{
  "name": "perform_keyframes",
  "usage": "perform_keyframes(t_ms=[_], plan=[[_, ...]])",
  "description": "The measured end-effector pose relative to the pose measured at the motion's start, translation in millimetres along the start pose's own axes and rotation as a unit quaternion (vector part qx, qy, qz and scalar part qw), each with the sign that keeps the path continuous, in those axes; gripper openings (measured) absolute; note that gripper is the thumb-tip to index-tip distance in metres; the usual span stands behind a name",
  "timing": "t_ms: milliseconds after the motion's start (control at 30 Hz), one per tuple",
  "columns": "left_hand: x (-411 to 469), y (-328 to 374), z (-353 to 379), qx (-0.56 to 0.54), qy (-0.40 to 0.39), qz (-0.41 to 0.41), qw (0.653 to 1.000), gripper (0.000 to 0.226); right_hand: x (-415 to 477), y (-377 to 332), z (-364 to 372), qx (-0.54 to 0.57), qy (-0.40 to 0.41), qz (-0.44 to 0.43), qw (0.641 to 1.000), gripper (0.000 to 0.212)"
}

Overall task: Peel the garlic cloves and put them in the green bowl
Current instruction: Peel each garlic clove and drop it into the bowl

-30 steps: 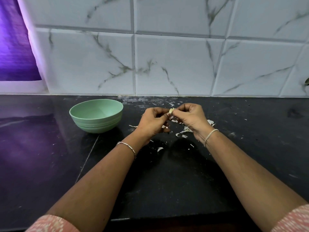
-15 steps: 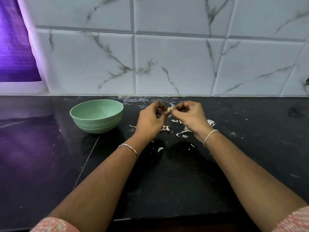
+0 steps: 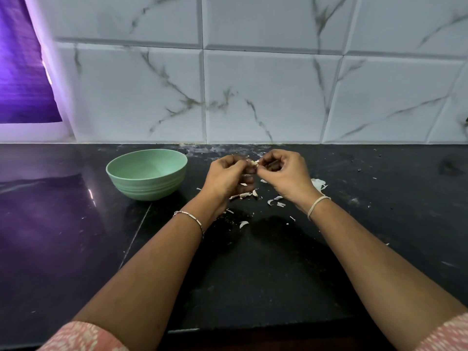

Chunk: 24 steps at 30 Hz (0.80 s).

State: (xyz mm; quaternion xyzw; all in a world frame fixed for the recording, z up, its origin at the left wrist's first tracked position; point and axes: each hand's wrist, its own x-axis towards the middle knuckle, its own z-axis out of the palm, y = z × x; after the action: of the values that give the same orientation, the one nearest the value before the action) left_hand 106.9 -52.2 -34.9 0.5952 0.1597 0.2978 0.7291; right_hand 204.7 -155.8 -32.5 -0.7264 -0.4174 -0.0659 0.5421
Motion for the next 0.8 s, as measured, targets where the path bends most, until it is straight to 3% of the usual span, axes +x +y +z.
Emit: perform_keyframes(t_ms=[200,333,433,500,600,800], plan=[[0.4,0.3,-4.0,-0.021,-0.007,-0.012,1.000,0.003,-3.0,-3.1,0.3,-0.013,-0.035,-0.032,0.999,0.007],[2.7,1.0,-6.0,-0.036,-0.006,-0.025,0.999,0.007,0.6,-2.5,-3.8,-0.010,0.009,-0.026,1.000,0.016],[3.6,0.8,-9.5,-0.047,-0.027,-0.036,0.998,0.011,4.5,2.5,-12.2,-0.039,0.037,0.003,0.999,0.008],[2.2,1.1,-10.2,-0.051,-0.051,-0.043,0.996,0.014,6.9,6.3,-20.5,-0.074,0.011,0.015,0.997,0.005],[-1.6,1.5,-9.6,-0.040,-0.085,-0.045,0.995,0.015,10.8,11.3,-34.7,-0.181,-0.033,0.031,0.982,0.020],[-5.3,1.2,-7.8,0.003,-0.088,-0.030,0.996,0.019,8.8,10.5,-42.3,-0.282,-0.043,0.041,0.957,0.025]])
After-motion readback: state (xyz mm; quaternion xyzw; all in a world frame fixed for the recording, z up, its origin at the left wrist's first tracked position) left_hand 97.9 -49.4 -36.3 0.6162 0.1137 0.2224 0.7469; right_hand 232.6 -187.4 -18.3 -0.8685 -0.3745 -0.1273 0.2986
